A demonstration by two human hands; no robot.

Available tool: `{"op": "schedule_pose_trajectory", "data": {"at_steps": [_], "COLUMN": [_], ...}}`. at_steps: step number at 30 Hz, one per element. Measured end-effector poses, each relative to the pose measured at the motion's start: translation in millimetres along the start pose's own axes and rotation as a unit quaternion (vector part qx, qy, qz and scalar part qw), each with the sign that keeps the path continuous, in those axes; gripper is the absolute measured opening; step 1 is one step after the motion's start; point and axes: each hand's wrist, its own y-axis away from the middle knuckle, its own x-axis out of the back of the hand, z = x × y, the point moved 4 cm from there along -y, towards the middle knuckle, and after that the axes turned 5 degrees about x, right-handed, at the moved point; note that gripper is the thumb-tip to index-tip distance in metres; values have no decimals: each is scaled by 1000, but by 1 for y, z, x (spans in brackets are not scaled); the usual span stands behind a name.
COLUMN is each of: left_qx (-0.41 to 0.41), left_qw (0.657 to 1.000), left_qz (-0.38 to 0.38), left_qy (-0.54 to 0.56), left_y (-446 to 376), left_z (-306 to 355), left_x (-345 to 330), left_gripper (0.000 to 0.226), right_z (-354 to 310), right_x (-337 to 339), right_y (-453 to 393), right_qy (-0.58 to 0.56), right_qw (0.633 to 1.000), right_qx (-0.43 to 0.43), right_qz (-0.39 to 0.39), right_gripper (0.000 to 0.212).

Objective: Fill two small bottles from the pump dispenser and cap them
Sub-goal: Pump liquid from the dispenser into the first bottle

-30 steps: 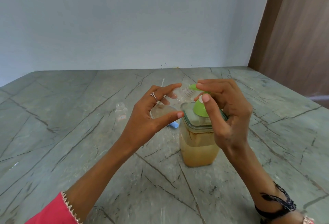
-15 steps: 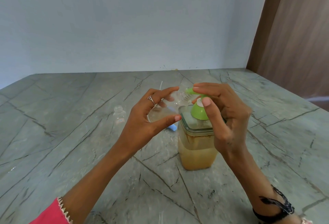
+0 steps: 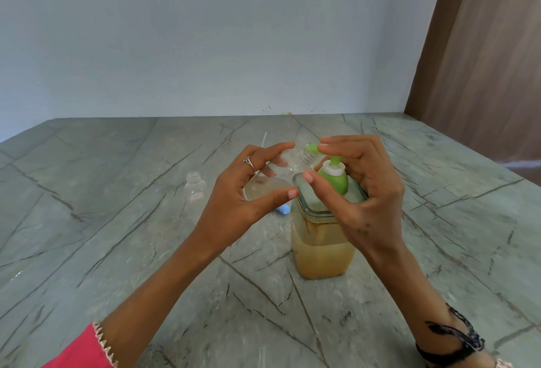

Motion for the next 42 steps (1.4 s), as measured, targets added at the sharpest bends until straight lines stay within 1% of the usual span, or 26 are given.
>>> {"op": "schedule_pose_trajectory", "data": {"at_steps": [7, 12, 18, 25, 28, 33, 38, 42], "left_qx": [-12, -5, 12, 6, 7, 0, -2, 2], "left_qw": [999, 1000, 1000, 1000, 1000, 1000, 1000, 1000], "left_qz": [0, 0, 4, -1, -2, 0, -4, -1], "left_qy": [-33, -5, 5, 16, 19, 7, -9, -2], "left_y": [1, 0, 0, -1, 0, 1, 2, 1], "left_z": [-3, -3, -2, -2, -1, -1, -2, -2], "left_x": [4, 1, 1, -1, -2, 0, 1, 1], "left_gripper": [53, 51, 51, 51, 50, 52, 51, 50], "right_z": [-1, -2, -2, -4, -4, 0, 1, -1], "right_x": [1, 1, 2, 0, 1, 1, 1, 1], "right_y": [-1, 1, 4, 2, 1, 2, 0, 0], "right_qy": [19, 13, -36, 14, 25, 25, 28, 22], "right_qw": [1000, 1000, 998, 999, 999, 1000, 1000, 1000], "right_qx": [0, -1, -19, 15, 28, 15, 5, 8], "right_qz": [22, -3, -40, -31, -24, -10, -6, -7], "right_gripper": [21, 31, 35, 44, 42, 26, 28, 30]}}
